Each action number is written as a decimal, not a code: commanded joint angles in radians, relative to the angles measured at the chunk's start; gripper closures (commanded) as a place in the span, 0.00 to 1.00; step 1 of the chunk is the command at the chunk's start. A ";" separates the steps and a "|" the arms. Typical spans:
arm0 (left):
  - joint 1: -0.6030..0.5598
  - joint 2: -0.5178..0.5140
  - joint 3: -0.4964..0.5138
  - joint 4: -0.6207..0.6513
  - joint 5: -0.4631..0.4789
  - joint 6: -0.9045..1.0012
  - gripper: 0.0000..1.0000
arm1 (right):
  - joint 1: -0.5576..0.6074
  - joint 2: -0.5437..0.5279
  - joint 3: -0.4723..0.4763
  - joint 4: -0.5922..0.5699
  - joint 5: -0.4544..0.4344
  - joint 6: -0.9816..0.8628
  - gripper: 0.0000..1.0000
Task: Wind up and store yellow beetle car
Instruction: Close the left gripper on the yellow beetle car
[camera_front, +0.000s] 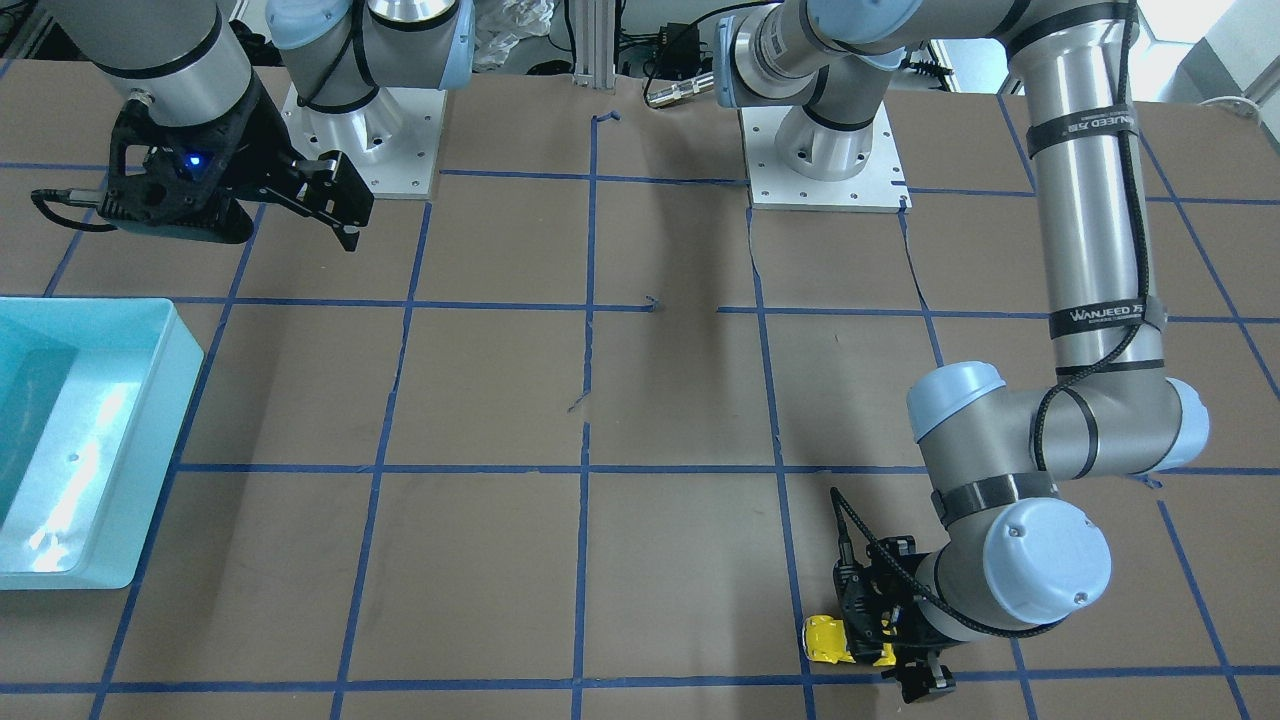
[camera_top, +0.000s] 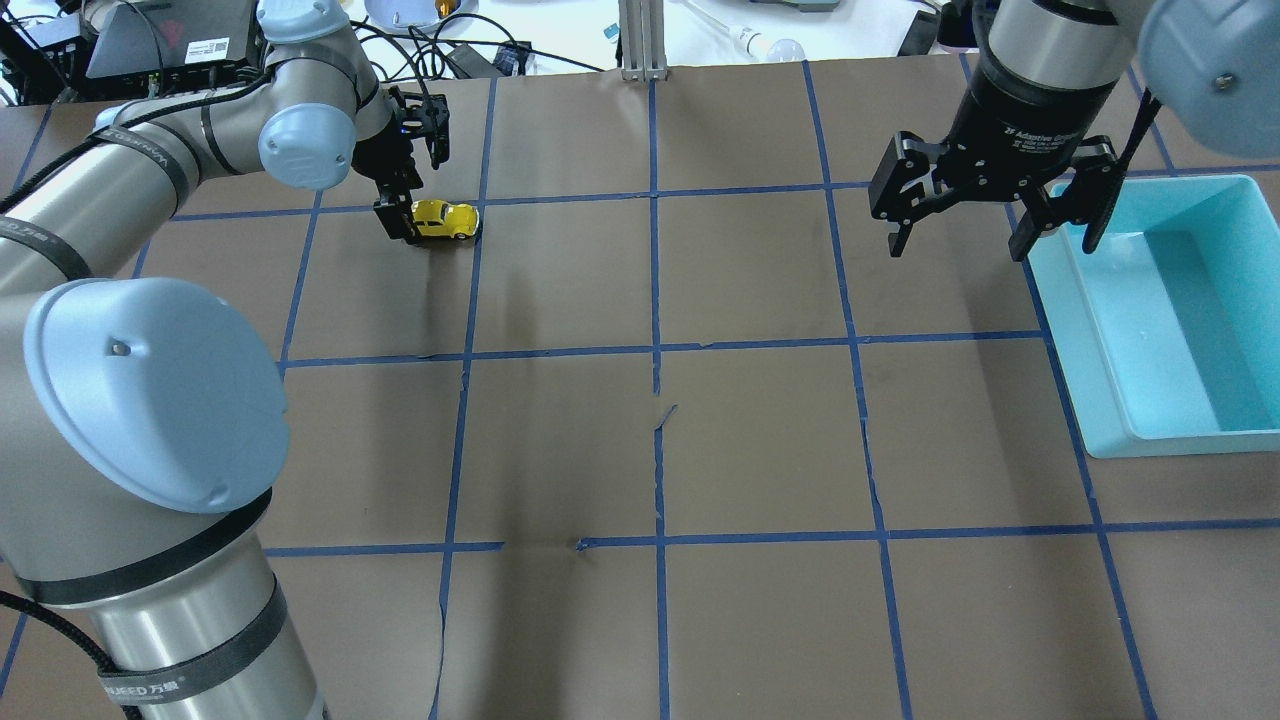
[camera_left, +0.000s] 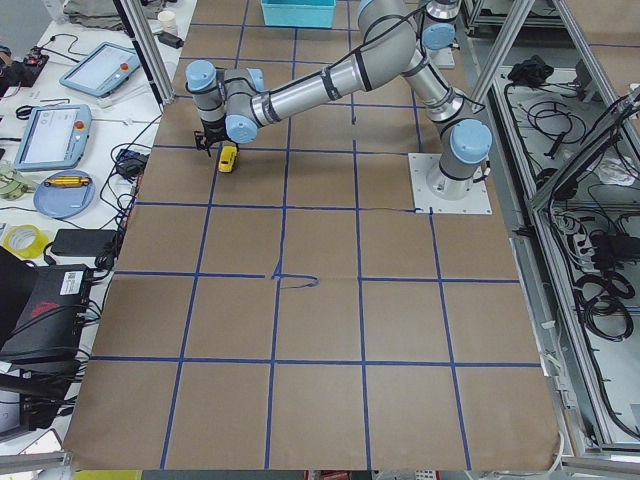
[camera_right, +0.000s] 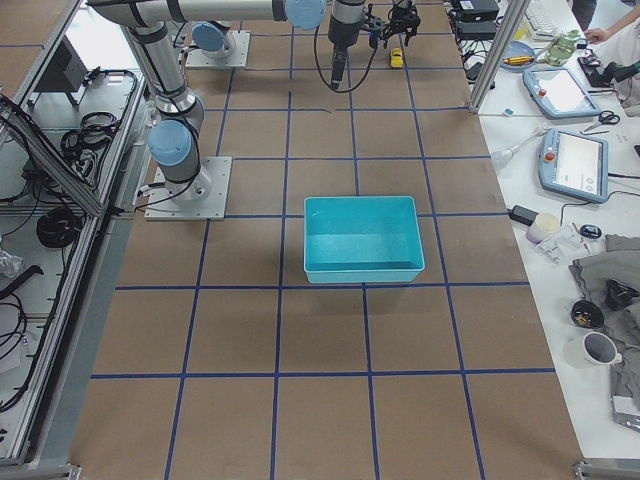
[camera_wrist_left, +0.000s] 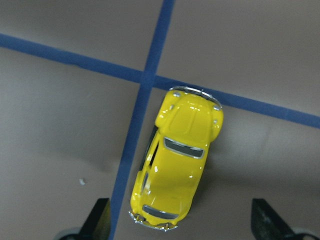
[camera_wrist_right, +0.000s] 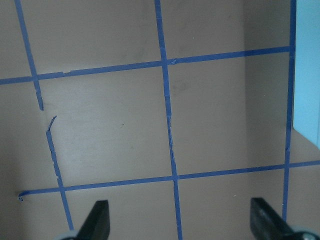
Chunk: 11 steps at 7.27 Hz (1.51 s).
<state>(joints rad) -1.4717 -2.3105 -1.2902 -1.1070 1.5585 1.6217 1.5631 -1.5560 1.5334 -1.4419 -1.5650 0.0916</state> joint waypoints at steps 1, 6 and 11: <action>-0.004 -0.006 -0.009 0.061 -0.001 0.132 0.00 | 0.000 0.001 0.001 0.000 0.000 0.008 0.00; -0.013 -0.010 -0.023 0.044 0.000 0.109 0.10 | 0.000 0.002 0.001 0.003 -0.006 -0.003 0.00; -0.018 -0.001 -0.023 0.049 0.000 0.110 0.45 | 0.000 0.002 -0.001 0.000 -0.004 -0.003 0.00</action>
<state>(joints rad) -1.4882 -2.3150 -1.3131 -1.0587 1.5590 1.7318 1.5631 -1.5539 1.5338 -1.4385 -1.5700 0.0879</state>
